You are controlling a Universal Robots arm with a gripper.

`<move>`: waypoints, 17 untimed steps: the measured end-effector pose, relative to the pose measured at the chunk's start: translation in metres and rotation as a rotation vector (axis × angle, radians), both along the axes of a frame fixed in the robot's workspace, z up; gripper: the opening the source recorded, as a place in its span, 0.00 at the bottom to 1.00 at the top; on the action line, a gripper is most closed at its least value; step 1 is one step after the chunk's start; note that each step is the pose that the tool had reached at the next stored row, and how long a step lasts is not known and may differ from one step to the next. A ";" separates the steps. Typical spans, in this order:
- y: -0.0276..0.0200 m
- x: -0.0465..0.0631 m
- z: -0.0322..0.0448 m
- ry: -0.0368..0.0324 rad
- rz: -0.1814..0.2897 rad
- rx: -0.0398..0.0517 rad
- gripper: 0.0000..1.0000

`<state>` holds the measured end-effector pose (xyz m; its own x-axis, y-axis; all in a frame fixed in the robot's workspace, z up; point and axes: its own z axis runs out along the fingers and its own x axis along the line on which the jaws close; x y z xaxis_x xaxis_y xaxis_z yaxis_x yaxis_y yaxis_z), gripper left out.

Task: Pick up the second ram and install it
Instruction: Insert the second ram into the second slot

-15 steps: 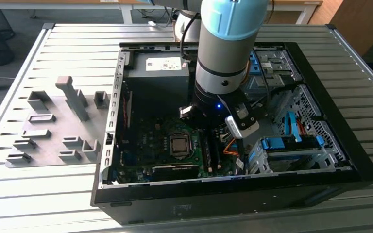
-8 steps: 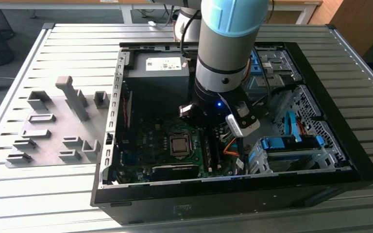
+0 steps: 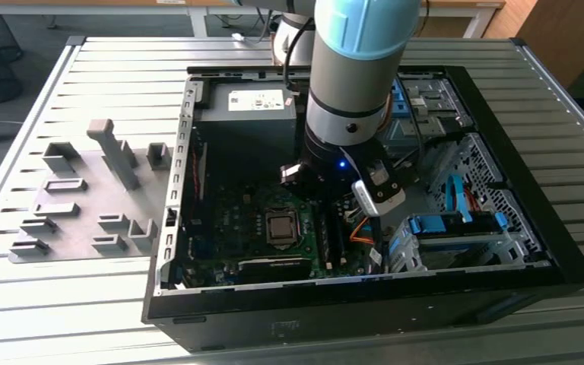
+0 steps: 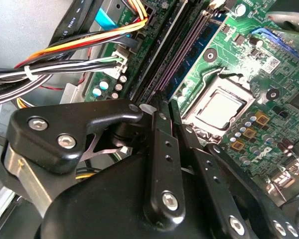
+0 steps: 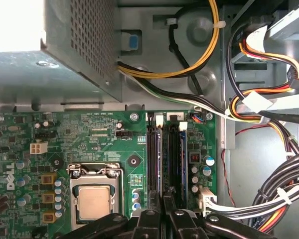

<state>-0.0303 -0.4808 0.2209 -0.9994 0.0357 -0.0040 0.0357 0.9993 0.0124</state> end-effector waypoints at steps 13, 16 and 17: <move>0.0000 0.000 -0.0029 0.0000 -0.001 0.0001 0.14; 0.0000 0.000 -0.0031 0.0000 -0.001 0.0000 0.14; 0.0000 0.000 -0.0031 -0.0001 -0.001 0.0001 0.14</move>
<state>-0.0303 -0.4808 0.2177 -0.9993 0.0367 -0.0041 0.0366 0.9993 0.0125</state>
